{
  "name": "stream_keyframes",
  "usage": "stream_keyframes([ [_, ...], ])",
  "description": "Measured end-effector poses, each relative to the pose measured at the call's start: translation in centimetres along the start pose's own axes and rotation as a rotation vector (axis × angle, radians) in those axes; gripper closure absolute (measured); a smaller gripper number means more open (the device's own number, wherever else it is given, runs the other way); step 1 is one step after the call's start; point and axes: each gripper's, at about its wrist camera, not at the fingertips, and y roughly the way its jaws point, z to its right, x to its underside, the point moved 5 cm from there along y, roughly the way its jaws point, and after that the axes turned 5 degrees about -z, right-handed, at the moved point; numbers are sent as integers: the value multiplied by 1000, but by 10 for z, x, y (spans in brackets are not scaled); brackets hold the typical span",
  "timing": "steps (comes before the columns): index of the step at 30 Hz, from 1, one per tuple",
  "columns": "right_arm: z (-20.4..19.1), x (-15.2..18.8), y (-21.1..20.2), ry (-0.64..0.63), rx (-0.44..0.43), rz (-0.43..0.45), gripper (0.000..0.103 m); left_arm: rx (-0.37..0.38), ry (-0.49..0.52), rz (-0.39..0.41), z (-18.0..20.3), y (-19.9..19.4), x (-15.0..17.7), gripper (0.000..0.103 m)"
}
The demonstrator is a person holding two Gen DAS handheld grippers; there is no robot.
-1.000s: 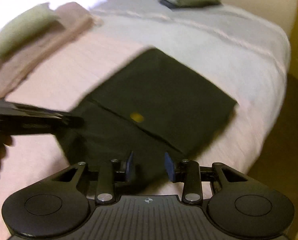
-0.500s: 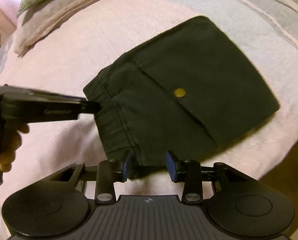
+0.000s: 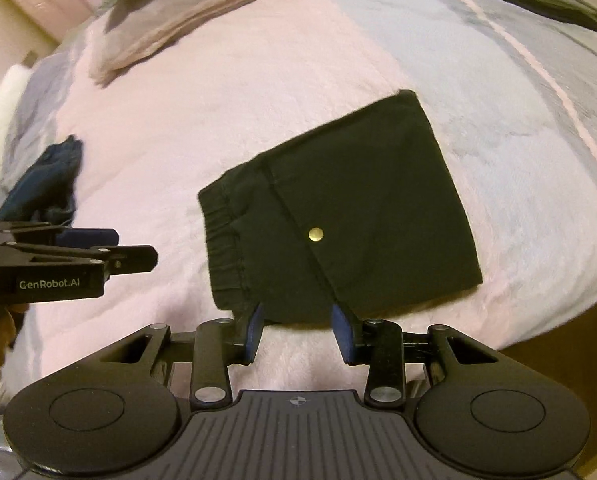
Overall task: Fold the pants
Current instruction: 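Open both grippers and withdraw from the folded square bundle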
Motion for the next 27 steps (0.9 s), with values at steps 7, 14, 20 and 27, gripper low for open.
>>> stream_keyframes([
  [7, 40, -16, -28, -244, -15, 1, 67, -92, -238, 59, 54, -18, 18, 47],
  [14, 72, -9, -53, -369, -95, -16, 67, -165, -406, 125, 109, -39, 42, 39],
  [20, 85, -2, -65, -425, -132, -12, 67, -216, -460, 150, 136, -50, 59, 39],
  [27, 97, 14, -71, -456, -152, -13, 67, -251, -497, 171, 155, -59, 72, 39],
])
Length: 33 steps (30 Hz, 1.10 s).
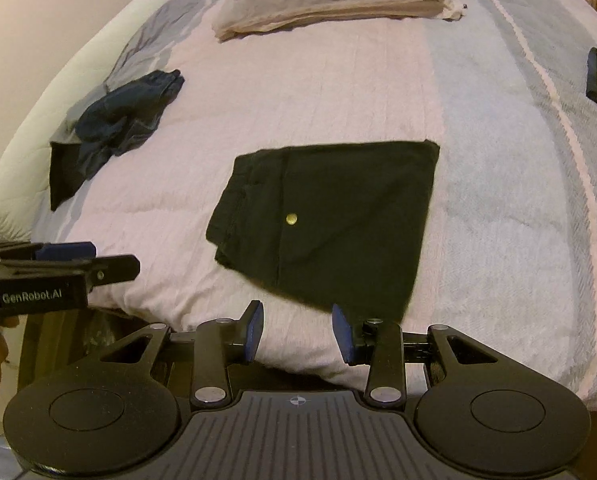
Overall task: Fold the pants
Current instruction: 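Open both grippers and withdraw from the folded square bundle, then grasp the folded trousers with both grippers and lift them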
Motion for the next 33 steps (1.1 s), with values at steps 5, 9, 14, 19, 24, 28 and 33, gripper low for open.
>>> stream_keyframes([
  [5, 7, 11, 1, 21, -10, -3, 67, -3, -5, -3, 5, -1, 10, 38],
  [9, 16, 17, 5, 51, -10, -3, 67, 0, -9, -14, 3, 6, 13, 34],
  [14, 55, 21, 23, 173, 19, 10, 67, 53, -44, 10, -24, 32, 15, 26],
  [19, 122, 28, 44, 399, 19, 49, 67, 112, -151, 7, -72, 84, 10, 24],
  [24, 179, 28, 70, 620, -67, 95, 61, 261, -250, 4, -103, 139, -5, 21],
  [28, 199, 13, 97, 649, -126, 134, 25, 372, -305, 19, -117, 178, -24, 18],
  [33, 204, -12, 137, 598, -208, 130, 25, 471, -329, -23, -131, 228, -44, 18],
])
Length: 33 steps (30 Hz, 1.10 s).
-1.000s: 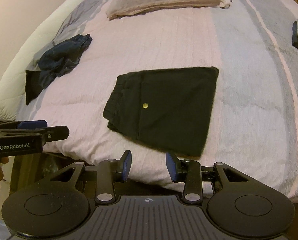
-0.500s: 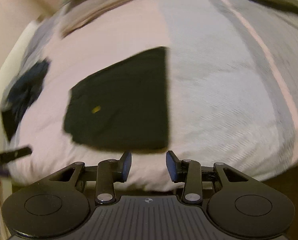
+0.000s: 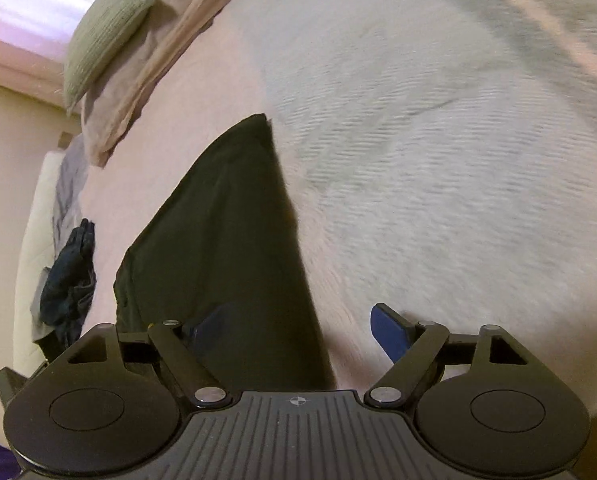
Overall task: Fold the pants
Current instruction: 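Grasp the folded trousers with both grippers and lift them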
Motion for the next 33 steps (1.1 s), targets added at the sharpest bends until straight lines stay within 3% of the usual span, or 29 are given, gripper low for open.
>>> stream_keyframes([
  [6, -1, -18, 42, -88, -80, -51, 25, 112, -25, -74, -14, 29, -11, 18],
  [13, 8, -31, 69, -70, -167, -91, 27, 186, -38, -121, -18, 56, -26, 20],
  [15, 7, -34, 74, -67, -197, -96, 48, 191, -38, -143, -16, 66, -28, 22],
  [17, 7, -37, 86, -40, -237, -123, 55, 189, -29, -158, -11, 76, -28, 22],
  [22, 2, -41, 105, -17, -264, -138, 56, 185, -31, -159, -6, 87, -29, 23],
  [27, 0, -41, 95, 15, -284, -122, 80, 172, 3, -150, 1, 77, -31, 49],
  [33, -23, -38, 67, 28, -227, -86, 83, 120, 36, -141, 22, 57, -39, 57],
])
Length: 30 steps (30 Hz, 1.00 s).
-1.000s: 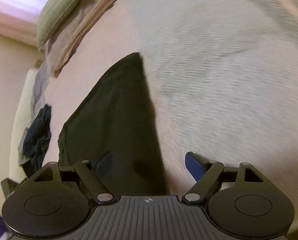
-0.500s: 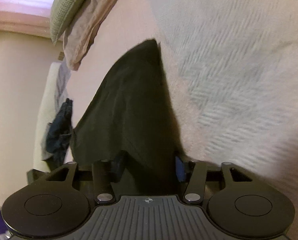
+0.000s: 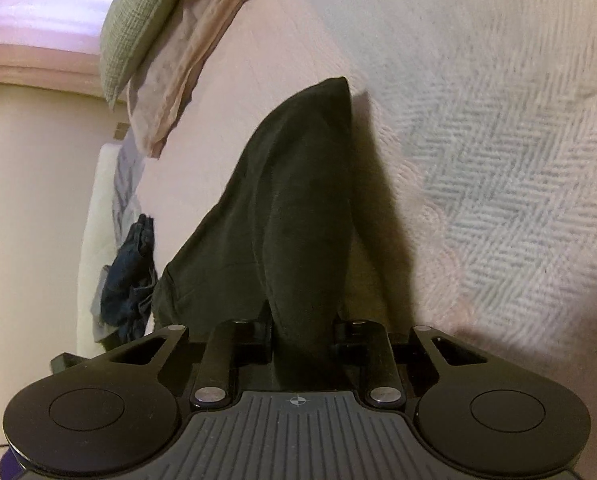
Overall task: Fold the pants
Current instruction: 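Grasp the folded trousers with both grippers and lift them, then carry the trousers with both grippers onto the grey folded clothes stack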
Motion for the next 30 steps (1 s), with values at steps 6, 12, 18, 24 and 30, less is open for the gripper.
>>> stream_keyframes([
  [6, -33, -3, -44, 11, 9, 64, 84, 34, 48, -3, 43, -23, -20, 58],
  [12, -53, -16, -103, 44, 25, 156, 83, 68, 119, -33, 105, -26, -44, 58],
  [18, -48, -42, -175, 77, 35, 257, 83, 108, 211, -78, 187, 1, -66, 58],
  [24, -15, -97, -254, 94, 46, 343, 83, 143, 286, -109, 281, 64, -87, 58],
  [30, 38, -204, -330, 81, 38, 355, 83, 148, 295, -91, 389, 152, -110, 58],
])
